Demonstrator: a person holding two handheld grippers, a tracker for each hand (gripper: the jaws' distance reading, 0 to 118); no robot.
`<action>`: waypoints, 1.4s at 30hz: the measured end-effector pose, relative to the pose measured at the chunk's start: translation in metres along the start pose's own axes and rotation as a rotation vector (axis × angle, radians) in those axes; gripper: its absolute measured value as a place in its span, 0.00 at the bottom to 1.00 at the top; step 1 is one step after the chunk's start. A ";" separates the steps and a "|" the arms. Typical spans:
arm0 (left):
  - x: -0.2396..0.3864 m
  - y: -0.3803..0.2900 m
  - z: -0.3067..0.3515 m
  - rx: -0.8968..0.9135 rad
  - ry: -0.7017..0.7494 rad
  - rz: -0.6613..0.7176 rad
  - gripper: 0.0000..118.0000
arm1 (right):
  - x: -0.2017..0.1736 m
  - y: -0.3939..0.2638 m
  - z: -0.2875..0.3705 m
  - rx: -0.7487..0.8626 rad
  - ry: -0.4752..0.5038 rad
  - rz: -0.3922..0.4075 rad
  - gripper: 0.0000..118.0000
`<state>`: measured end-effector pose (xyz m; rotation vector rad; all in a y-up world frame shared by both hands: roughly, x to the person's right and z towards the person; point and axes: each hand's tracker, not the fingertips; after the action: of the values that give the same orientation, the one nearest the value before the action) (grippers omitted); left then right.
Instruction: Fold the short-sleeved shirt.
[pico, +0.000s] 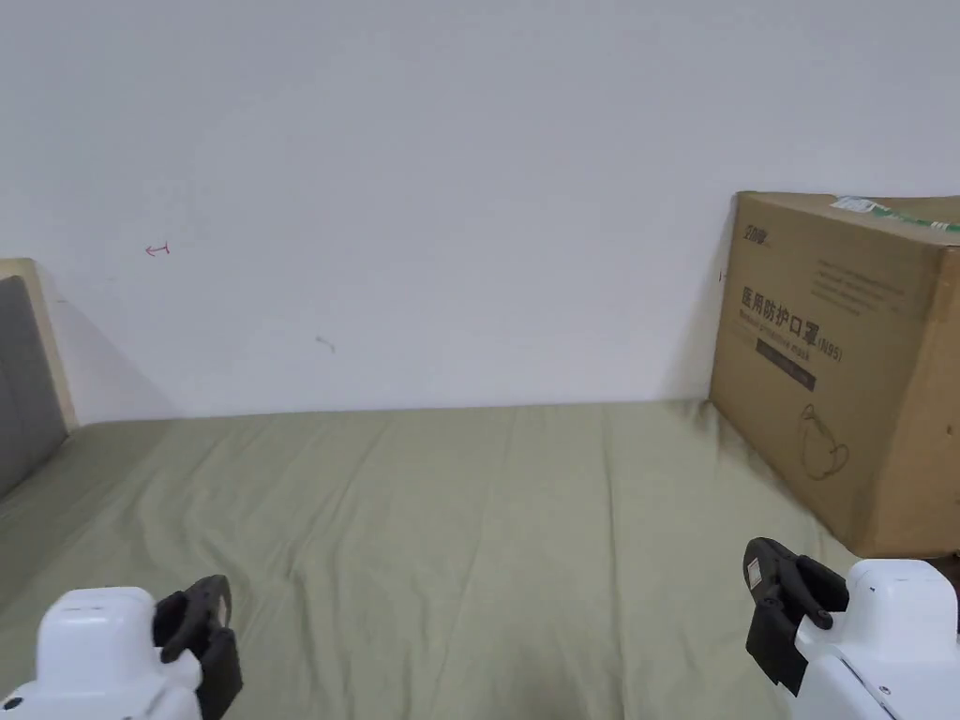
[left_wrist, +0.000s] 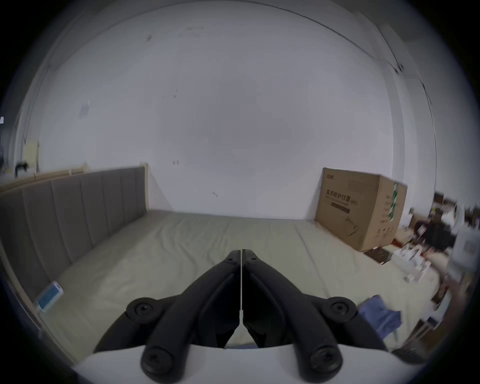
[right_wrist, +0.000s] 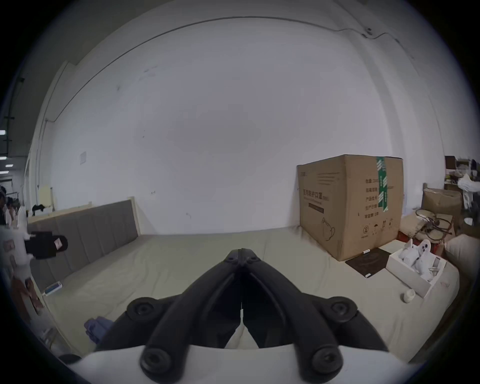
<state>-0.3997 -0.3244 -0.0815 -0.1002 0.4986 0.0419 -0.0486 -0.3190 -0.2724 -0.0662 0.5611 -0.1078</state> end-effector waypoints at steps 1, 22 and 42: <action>0.002 -0.002 -0.002 -0.016 -0.067 0.011 0.00 | 0.005 0.001 -0.002 -0.008 0.020 -0.010 0.00; -0.229 -0.166 -0.068 -0.883 -0.276 0.857 0.98 | 0.021 0.001 -0.005 -0.065 -0.058 -0.077 0.00; -0.199 -0.248 -0.084 -0.925 -0.556 1.050 0.07 | -0.021 0.015 -0.025 -0.231 0.017 -0.009 0.00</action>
<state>-0.5982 -0.5830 -0.0382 -0.7017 -0.1085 1.3009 -0.0783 -0.3025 -0.2842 -0.2927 0.5886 -0.0524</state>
